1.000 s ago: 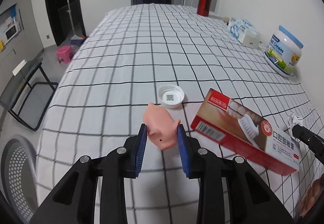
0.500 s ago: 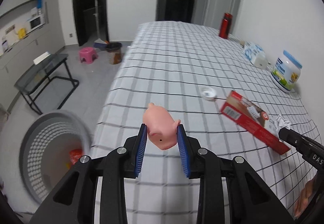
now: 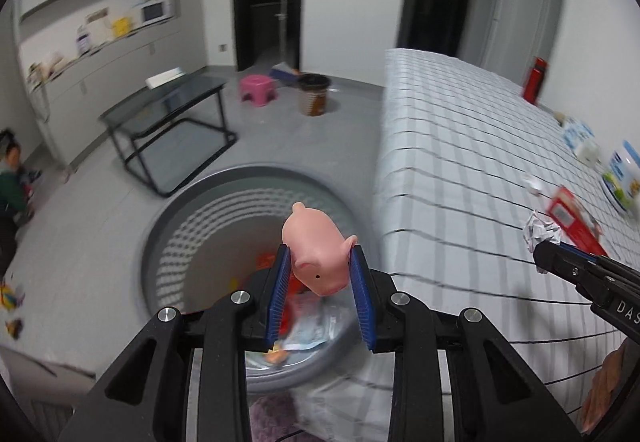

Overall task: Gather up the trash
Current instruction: 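Carry both items over the grey basket and open both tools to drop them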

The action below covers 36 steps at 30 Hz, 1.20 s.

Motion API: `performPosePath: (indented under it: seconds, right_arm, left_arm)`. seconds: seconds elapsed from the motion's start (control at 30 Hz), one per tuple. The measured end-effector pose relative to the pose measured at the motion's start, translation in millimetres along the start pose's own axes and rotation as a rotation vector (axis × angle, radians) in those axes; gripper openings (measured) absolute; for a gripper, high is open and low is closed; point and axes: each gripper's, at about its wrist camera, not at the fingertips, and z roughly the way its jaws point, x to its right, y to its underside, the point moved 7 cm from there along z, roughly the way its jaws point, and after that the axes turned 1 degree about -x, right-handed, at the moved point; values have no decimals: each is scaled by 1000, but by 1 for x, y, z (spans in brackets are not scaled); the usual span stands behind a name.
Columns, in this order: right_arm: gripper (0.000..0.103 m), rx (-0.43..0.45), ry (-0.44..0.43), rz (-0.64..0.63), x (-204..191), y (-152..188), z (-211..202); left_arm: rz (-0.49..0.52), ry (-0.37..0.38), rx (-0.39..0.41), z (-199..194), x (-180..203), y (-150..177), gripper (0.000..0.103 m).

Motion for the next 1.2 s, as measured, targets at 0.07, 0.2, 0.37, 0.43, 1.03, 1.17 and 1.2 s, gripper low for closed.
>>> performPosePath:
  seconds: [0.07,0.2,0.37,0.43,1.03,1.17,1.2]
  right_arm:
    - [24,-22,-21,-34,-22,-2,14]
    - [24,-63,-51,-91,-60,-2,40]
    - [24,-108,-67,-135,-91,-4,68]
    - [24,-126,-65,-146,-101,-1,80]
    - [27,-188,-57,-129,-112,-4,132]
    - [43,-171,-53,-131,-111,-5,127]
    - [43,-167,-55,-131,-110,-5,125]
  left_arm:
    - [-27,-22,-5,2,-21,5,30]
    - [-69,-48,-18,8,-56,13,30]
    - [-106,-59,-34,18,-92,23,30]
    - [-115,-54,-47,23,-101,27,30]
    - [-93,-6,-113,67,-103,27,33]
    - [-104,-23,-110,66,-106,27,52]
    - [-105,-27,-106,64,-107,26,53]
